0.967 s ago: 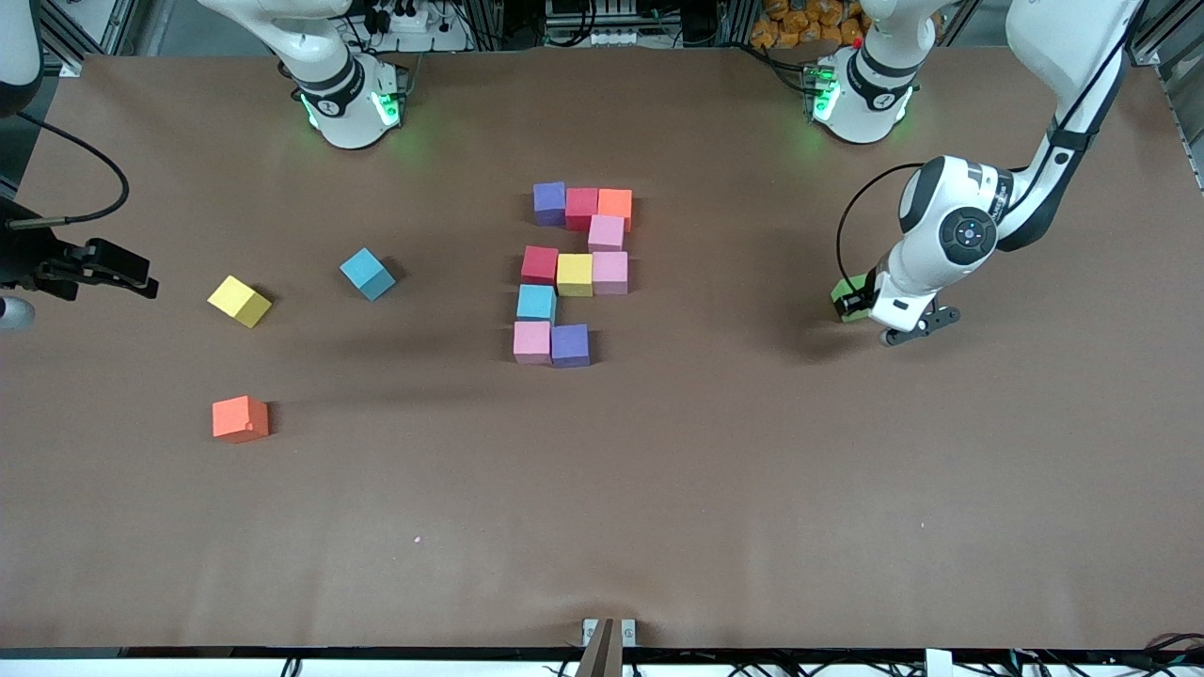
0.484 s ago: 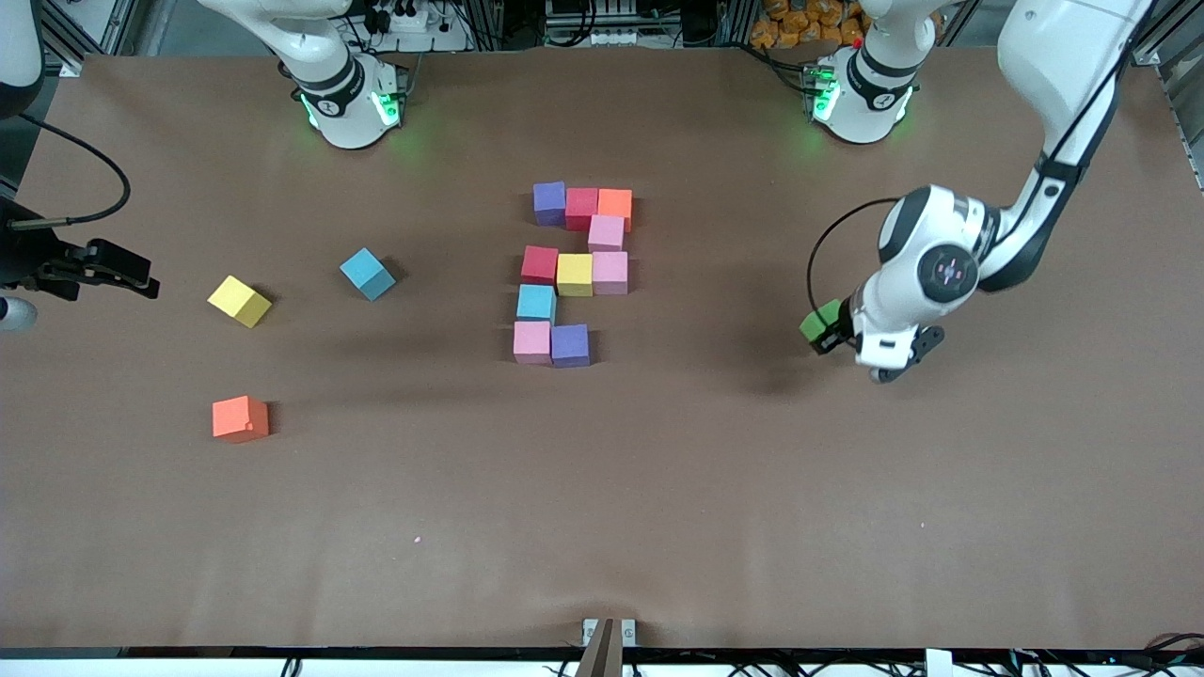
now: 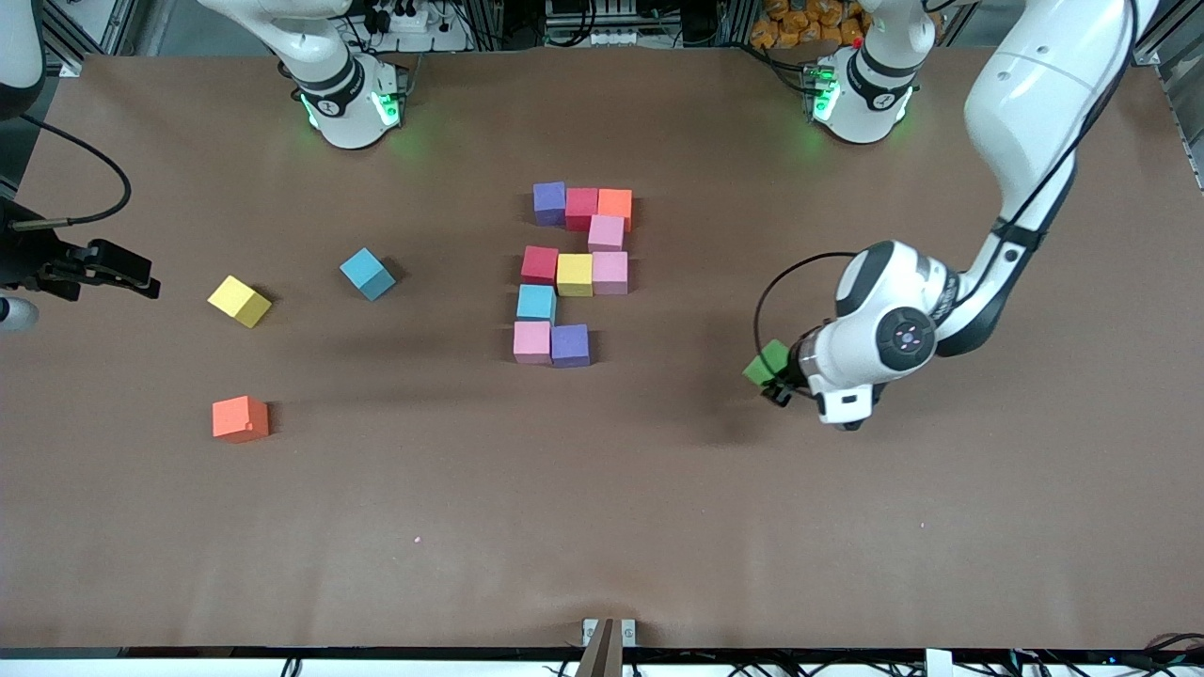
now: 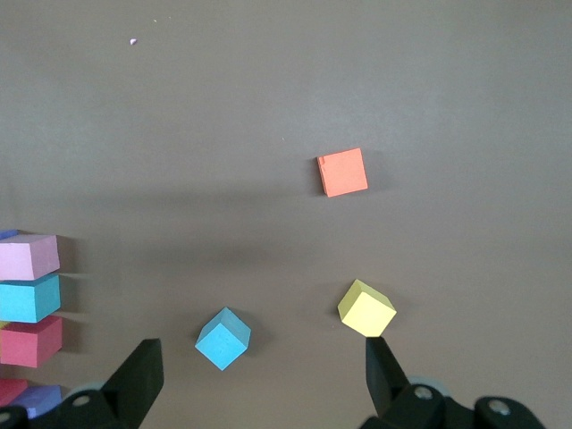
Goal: Form number 2 with 11 blocks
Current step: 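Carry the green cube to the group with the left gripper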
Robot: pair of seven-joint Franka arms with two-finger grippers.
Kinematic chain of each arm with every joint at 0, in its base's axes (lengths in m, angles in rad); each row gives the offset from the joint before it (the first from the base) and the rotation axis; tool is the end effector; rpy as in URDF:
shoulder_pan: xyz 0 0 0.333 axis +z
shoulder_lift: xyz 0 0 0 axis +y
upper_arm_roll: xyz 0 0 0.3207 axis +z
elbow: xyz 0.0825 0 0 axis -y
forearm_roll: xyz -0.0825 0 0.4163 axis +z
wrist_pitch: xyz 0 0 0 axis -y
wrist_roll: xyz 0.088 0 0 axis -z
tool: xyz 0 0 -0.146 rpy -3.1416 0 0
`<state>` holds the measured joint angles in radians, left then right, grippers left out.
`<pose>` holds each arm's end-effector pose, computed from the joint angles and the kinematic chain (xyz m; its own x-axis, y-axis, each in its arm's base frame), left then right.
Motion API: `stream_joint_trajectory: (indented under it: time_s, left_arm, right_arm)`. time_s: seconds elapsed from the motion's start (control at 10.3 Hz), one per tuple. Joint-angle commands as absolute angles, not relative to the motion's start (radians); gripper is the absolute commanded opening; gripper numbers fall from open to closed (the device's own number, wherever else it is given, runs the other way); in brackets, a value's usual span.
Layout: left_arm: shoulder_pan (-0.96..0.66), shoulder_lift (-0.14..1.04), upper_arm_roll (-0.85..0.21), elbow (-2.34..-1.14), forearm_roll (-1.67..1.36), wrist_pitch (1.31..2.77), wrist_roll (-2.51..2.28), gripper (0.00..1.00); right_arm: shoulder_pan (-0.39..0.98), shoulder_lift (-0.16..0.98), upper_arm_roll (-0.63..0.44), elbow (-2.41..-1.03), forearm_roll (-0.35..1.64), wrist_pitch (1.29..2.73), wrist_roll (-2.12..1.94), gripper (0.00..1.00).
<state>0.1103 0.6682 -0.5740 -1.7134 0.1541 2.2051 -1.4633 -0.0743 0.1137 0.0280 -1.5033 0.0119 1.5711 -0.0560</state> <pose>0.6282 -0.2786 0.1915 0.5289 0.8169 -0.2299 0.8339 -0.5506 -0.0379 0.6186 -0.0277 0.5556 0.9989 0.0097 -0.0449 0.0089 -0.9998 -0.0176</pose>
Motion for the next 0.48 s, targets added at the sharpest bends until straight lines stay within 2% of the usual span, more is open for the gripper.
stream_joint_trajectory:
  time_s: [0.0, 0.39]
  left_arm:
    - [0.017, 0.727, -0.565, -1.603, 0.135, 2.169, -1.599, 0.35]
    - [-0.165, 0.811, -0.474, -1.491, 0.132, 2.172, -1.888, 0.36]
  right_arm:
    - [-0.087, 0.109, 0.037, -1.506, 0.012, 1.571, -0.071, 1.00]
    - [-0.091, 0.110, 0.037, -1.506, 0.012, 1.571, -0.072, 1.00]
